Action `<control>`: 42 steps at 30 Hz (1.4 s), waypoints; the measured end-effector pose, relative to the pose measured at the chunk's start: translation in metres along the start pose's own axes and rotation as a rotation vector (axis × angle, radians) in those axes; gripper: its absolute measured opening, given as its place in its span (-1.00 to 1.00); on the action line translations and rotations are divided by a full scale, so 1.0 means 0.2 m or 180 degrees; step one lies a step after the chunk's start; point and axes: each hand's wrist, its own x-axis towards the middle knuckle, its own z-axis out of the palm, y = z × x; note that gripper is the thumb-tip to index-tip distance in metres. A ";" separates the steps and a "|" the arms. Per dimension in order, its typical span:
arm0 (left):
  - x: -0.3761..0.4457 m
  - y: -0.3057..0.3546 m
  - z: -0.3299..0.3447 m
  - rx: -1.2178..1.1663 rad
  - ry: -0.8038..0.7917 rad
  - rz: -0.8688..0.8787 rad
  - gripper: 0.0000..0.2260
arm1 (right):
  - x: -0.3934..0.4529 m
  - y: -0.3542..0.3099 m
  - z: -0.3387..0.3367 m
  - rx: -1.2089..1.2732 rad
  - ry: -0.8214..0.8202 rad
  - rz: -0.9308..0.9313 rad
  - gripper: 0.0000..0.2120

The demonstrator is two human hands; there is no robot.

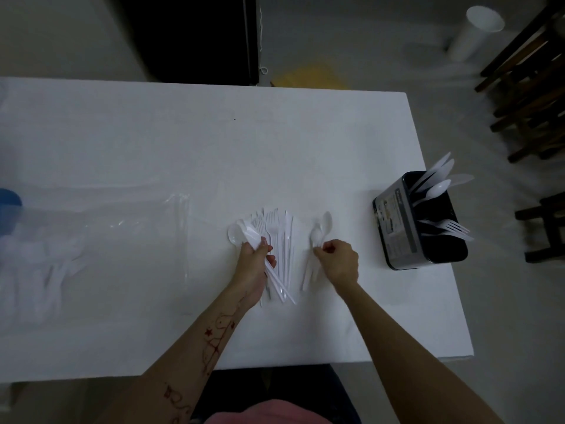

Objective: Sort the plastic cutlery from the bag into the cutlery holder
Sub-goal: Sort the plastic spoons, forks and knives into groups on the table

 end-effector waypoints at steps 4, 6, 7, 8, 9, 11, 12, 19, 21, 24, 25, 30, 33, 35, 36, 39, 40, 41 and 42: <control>-0.01 -0.02 0.01 0.0256 -0.0078 0.0085 -0.79 | -0.03 -0.01 -0.02 -0.0209 0.0419 -0.0211 -0.73; -0.01 -0.02 0.00 0.0307 -0.0068 0.0132 -0.78 | -0.09 -0.02 0.02 -0.0539 0.0599 -0.0510 -0.71; -0.01 -0.02 -0.01 0.0344 -0.0059 0.0135 -0.77 | -0.12 -0.03 0.05 -0.0703 0.0581 -0.0602 -0.71; 0.00 -0.02 -0.01 0.0399 -0.0055 0.0129 -0.75 | -0.14 -0.04 0.08 -0.0825 0.0532 -0.0647 -0.73; 0.00 -0.02 -0.02 0.0470 -0.0048 0.0116 -0.74 | -0.15 -0.04 0.10 -0.0899 0.0492 -0.0661 -0.75; 0.00 -0.02 -0.03 0.0604 0.0004 0.0098 -0.72 | -0.17 -0.06 0.14 -0.1000 0.0376 -0.0647 -0.80; 0.00 -0.02 -0.03 0.0670 0.0042 0.0102 -0.71 | -0.17 -0.06 0.15 -0.1057 0.0288 -0.0646 -0.79; 0.01 -0.02 -0.05 0.0844 -0.0088 0.0166 -0.80 | -0.18 -0.08 0.19 -0.1063 0.0175 -0.0418 -0.82; 0.01 -0.01 -0.06 0.0775 -0.0182 0.0040 -0.86 | -0.18 -0.09 0.20 -0.1054 0.0188 -0.0366 -0.81; 0.02 -0.01 -0.06 0.0808 -0.0287 -0.0017 -0.81 | -0.19 -0.09 0.20 -0.1133 0.0237 -0.0364 -0.83; 0.02 -0.01 -0.06 0.0842 -0.0301 -0.0001 -0.80 | -0.20 -0.09 0.19 -0.1186 0.0233 -0.0384 -0.84; 0.02 -0.02 -0.06 0.0904 -0.0377 -0.0031 -0.76 | -0.21 -0.09 0.17 -0.1034 0.0198 -0.0312 -0.86; 0.01 -0.02 -0.05 0.0873 -0.0400 -0.0162 -0.79 | -0.23 -0.06 0.13 -0.0814 0.0103 -0.0377 -0.88; 0.01 -0.01 -0.03 0.0743 -0.0393 -0.0251 -0.80 | -0.24 -0.04 0.11 -0.0573 0.0148 -0.0424 -0.87; 0.01 -0.01 -0.02 0.0667 -0.0376 -0.0283 -0.80 | -0.24 -0.03 0.10 -0.0387 0.0213 -0.0484 -0.86; 0.01 -0.01 0.00 0.0513 -0.0344 -0.0352 -0.74 | -0.26 -0.03 0.07 0.0187 0.0196 -0.1037 -0.90; 0.01 -0.01 0.01 0.0404 -0.0336 -0.0398 -0.72 | -0.27 -0.04 0.07 0.0342 0.0137 -0.1287 -0.92; 0.01 -0.01 0.02 0.0261 -0.0350 -0.0456 -0.71 | -0.28 -0.05 0.06 0.0460 0.0071 -0.1500 -0.95; 0.00 0.00 0.03 0.0097 -0.0404 -0.0507 -0.70 | -0.28 -0.06 0.05 0.0519 -0.0014 -0.1668 -0.97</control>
